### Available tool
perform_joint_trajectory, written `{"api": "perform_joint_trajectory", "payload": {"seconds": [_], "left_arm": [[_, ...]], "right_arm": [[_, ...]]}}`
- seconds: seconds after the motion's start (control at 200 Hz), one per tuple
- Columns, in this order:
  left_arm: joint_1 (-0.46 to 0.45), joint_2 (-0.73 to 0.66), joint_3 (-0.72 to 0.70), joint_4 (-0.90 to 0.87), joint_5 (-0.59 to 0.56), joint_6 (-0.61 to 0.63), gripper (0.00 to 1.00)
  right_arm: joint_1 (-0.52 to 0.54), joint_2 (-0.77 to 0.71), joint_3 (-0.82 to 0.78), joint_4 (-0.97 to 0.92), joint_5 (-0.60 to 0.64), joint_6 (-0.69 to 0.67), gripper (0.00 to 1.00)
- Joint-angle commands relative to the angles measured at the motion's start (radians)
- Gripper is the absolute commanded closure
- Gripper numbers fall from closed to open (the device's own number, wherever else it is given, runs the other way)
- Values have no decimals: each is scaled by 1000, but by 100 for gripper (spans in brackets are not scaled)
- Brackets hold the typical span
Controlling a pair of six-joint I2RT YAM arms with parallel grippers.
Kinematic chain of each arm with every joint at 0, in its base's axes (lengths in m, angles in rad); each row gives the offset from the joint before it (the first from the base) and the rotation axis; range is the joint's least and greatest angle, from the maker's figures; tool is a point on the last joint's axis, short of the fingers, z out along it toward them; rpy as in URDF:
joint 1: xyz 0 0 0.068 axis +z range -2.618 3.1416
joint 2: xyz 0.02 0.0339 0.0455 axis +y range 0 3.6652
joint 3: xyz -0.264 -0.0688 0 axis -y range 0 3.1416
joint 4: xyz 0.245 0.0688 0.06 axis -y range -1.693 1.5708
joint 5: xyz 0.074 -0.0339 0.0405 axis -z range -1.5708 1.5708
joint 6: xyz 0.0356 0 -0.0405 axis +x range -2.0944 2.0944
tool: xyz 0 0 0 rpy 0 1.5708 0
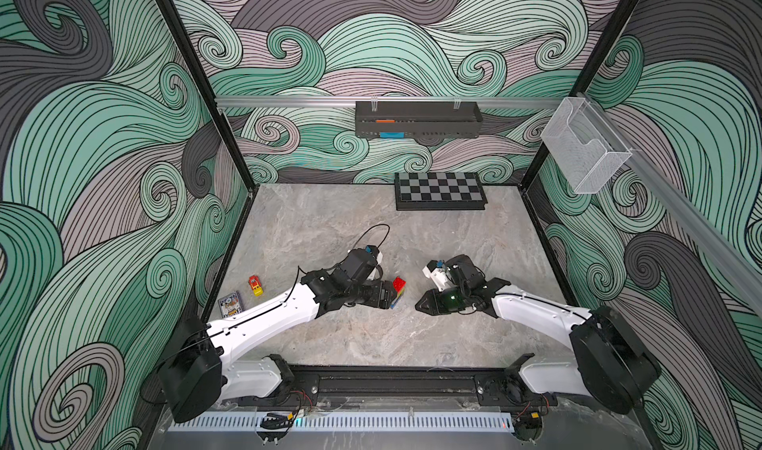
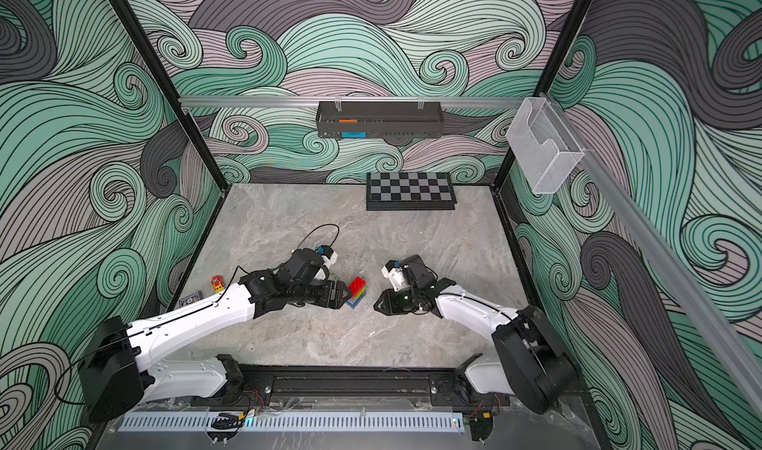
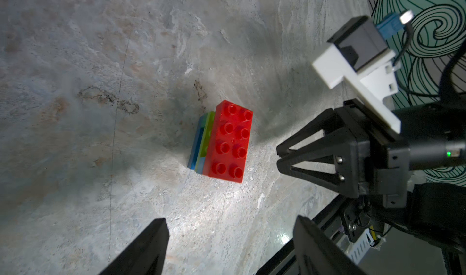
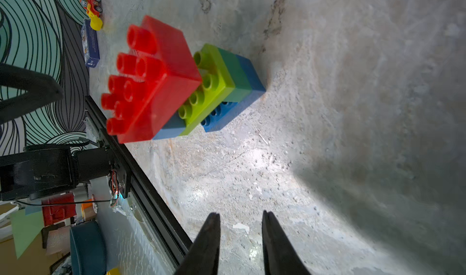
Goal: Assemble the number 5 with lego
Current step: Adjust the lego brick at the center of the board, then pick up the lego brick from the center of the board.
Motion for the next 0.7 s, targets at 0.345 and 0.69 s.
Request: {"api": "perform_joint_trajectory", "payload": {"seconds": [0.345,0.69], "left_arm": [[216,-38,-341,607,354,-319,1],[249,139,-387,890,499,-427,6]], "right_arm": [[-15,-71,-69,109,-72,60,63],[-18,-113,-96,103,-68,69,63]]}}
